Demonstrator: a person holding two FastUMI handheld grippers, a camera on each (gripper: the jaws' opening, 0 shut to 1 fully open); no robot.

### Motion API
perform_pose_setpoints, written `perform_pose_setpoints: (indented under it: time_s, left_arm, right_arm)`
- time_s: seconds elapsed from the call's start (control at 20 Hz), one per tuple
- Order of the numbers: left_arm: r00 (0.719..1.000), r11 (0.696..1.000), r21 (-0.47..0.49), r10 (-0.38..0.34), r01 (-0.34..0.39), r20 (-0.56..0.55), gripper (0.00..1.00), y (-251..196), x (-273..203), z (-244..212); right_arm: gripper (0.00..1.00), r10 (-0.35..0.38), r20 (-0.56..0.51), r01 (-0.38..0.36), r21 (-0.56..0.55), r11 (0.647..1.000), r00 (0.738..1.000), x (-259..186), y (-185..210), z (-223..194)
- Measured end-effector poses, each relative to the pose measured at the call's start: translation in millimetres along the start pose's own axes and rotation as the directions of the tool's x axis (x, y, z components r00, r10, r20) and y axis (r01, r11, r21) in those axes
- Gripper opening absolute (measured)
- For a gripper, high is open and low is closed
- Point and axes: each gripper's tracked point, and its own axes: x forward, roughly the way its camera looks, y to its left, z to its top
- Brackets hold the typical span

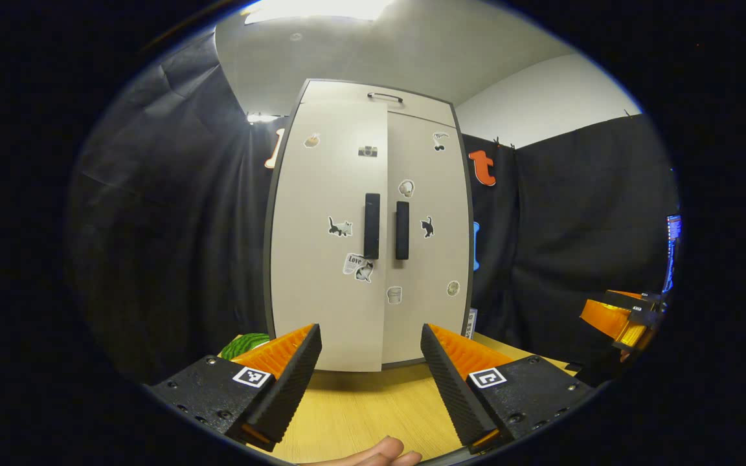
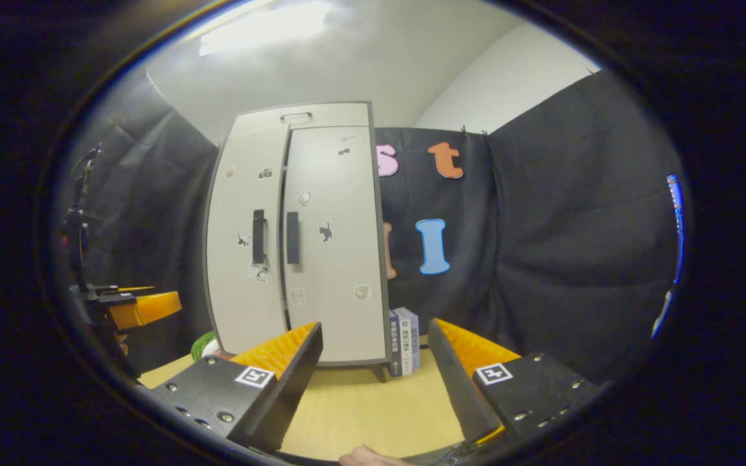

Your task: Grab one shoe with the right hand and put it into the shoe cabinet, grab the other shoe with the left hand and put it into the shoe cabinet; then close the right door with the right hand and the left door with the left hand.

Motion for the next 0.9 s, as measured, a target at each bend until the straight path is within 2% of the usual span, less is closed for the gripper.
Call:
perform_pose_setpoints:
  time_s: [0.25,0.35,0.4,0.6,0.85,0.9]
  left_arm:
    - [0.999,1.0,-0.017,0.017,-0.018,-0.05,0.96,12,-19,-16]
    - [0.997,0.999,-0.011,0.04,-0.041,-0.066,0.96,21,-21,-21]
    - [0.996,0.999,-0.007,0.052,-0.053,-0.069,0.96,26,-22,-21]
    - [0.995,0.996,-0.005,0.091,-0.092,-0.051,0.96,37,-20,-15]
    - [0.997,0.997,-0.021,0.076,-0.077,-0.033,0.96,29,-18,-12]
    - [0.997,0.997,-0.024,0.073,-0.074,-0.026,0.94,29,-19,-12]
  right_arm:
    - [0.96,0.038,0.004,-0.038,-0.02,0.999,0.999,2,25,7]
    - [0.97,0.03,-0.001,-0.03,-0.042,0.999,1.0,4,28,7]
    - [0.95,0.033,0.001,-0.033,-0.045,0.998,0.999,4,31,7]
    - [0.97,0.07,0.002,-0.07,-0.02,0.997,0.998,1,40,8]
    - [0.96,0.065,0.033,-0.064,-0.031,0.997,0.997,-2,32,11]
    - [0.96,0.071,0.03,-0.07,-0.036,0.997,0.997,-3,34,9]
